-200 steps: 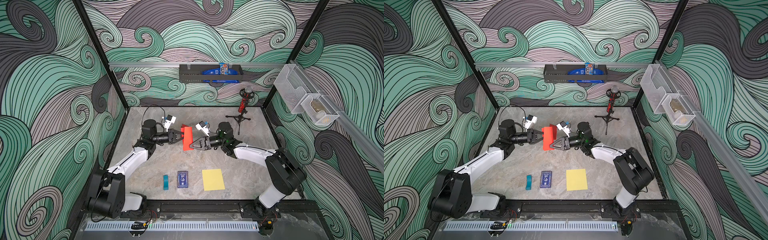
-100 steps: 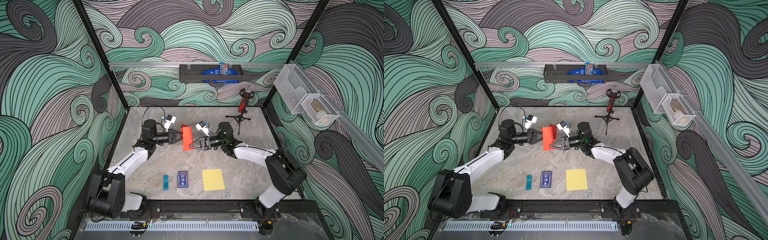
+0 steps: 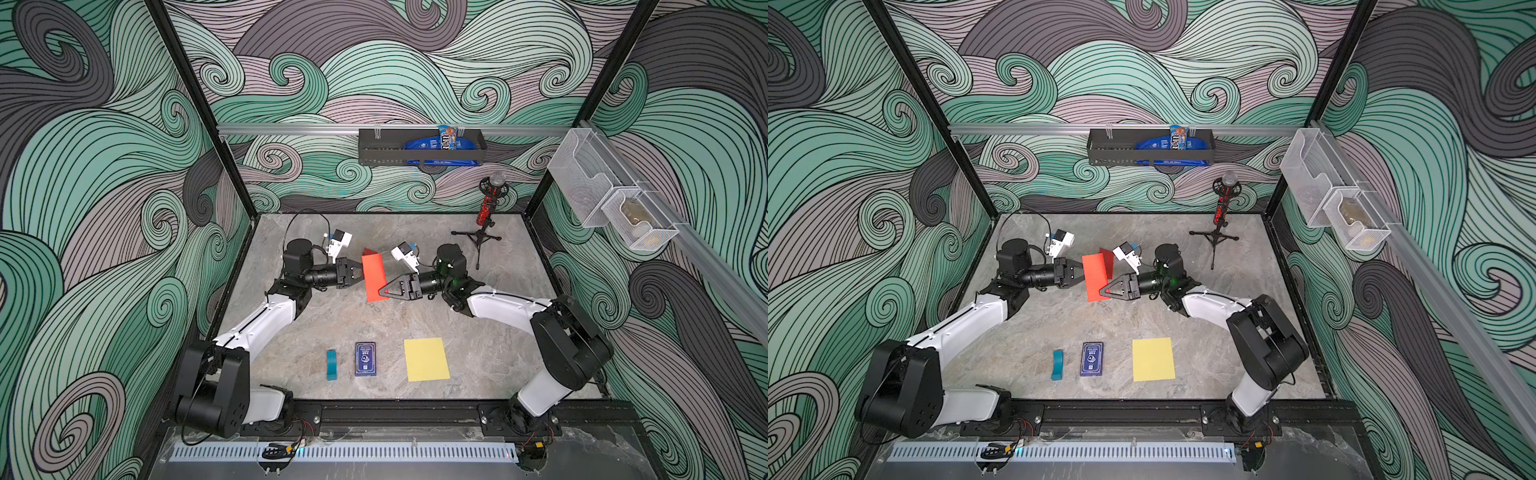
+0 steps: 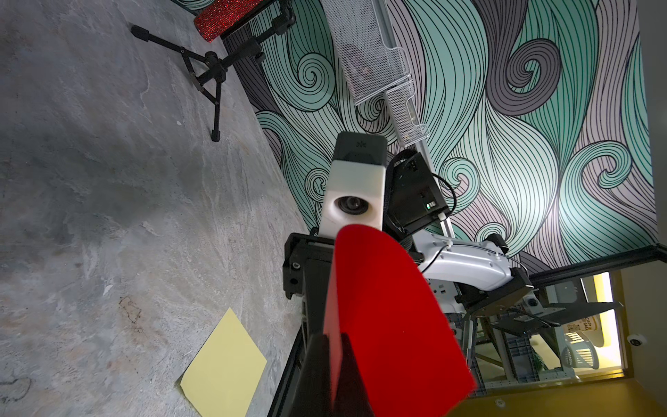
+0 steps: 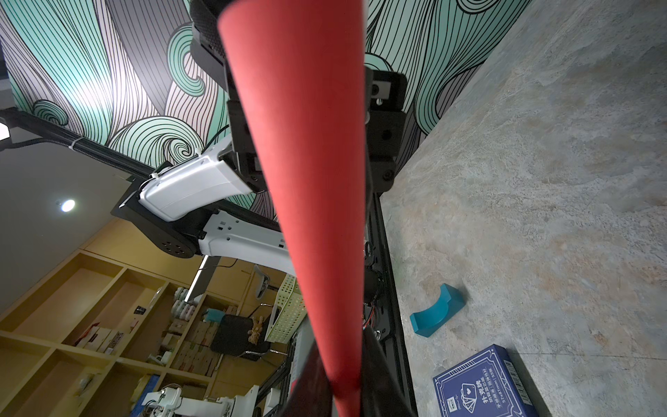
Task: Fold the square paper along the opposite sides
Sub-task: Fold the paper.
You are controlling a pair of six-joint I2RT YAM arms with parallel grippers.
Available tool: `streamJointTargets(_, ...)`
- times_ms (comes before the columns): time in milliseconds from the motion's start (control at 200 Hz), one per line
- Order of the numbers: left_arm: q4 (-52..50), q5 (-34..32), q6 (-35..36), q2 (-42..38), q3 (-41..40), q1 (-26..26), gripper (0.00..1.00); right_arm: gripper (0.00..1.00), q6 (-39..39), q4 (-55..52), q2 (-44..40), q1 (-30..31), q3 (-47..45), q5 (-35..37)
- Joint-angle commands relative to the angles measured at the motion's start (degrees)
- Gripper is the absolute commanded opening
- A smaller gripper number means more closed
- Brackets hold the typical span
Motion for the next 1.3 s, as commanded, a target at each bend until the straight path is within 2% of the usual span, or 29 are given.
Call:
streamJointTargets(0, 0.31, 0.77, 0.31, -1.34, 1.22, 0.45, 0.00, 0.16, -0.09, 0.66, -0.37, -0.05, 0.11, -0.78)
streamJointTargets(185, -2.51, -0.04, 2.68, -2.08, 1.96, 0.49, 0.01, 0.08, 1.03, 1.66, -0.40, -0.07, 0.53, -0.78)
streamJointTargets(275, -4.70, -0.82, 4.34, -2.66, 2.61, 0.76, 0.13, 0.07, 1.15, 1.76, -0.26, -0.11, 0.72, -0.79)
streamJointTargets(440, -9.12, -2.79, 6.85, -3.72, 4.62, 2.39, 0.44, 0.05, 1.23, 2.03, -0.85, -0.63, 0.70, -0.72)
streamJointTargets(580, -10.89, -4.53, 7.35, -6.50, 5.36, 4.75, 0.63, 0.05, 1.22, 2.03, -1.82, -1.42, 0.55, -0.83)
streamJointTargets(675, -7.38, -4.54, 5.94, -9.87, 2.28, 4.76, 0.75, 0.06, 1.42, 2.20, -2.63, -1.89, 0.59, -0.79)
streamJointTargets(755, 0.83, -4.47, 2.12, -13.20, -2.82, 4.18, 0.88, 0.06, 2.11, 2.91, -3.03, -1.99, 0.73, -0.87)
streamJointTargets(801, 5.10, -5.96, 0.10, -15.20, -5.57, 3.23, 0.98, 0.06, 2.91, 3.89, -3.05, -1.96, 0.68, -0.96)
streamJointTargets(901, 9.08, -9.41, -0.37, -16.80, -9.20, 0.81, 0.99, 0.07, 3.92, 5.57, -3.07, -1.89, 0.57, -1.24)
streamJointTargets(1176, 9.36, -8.67, 1.54, -10.83, -5.89, -3.59, 0.98, 0.08, 5.20, 7.65, -3.27, -1.61, -0.23, -1.24)
streamJointTargets(1296, 10.21, -9.07, 1.42, -9.39, -5.21, -4.30, 0.75, 0.08, 5.38, 7.95, -3.31, -1.50, -0.49, -1.26)
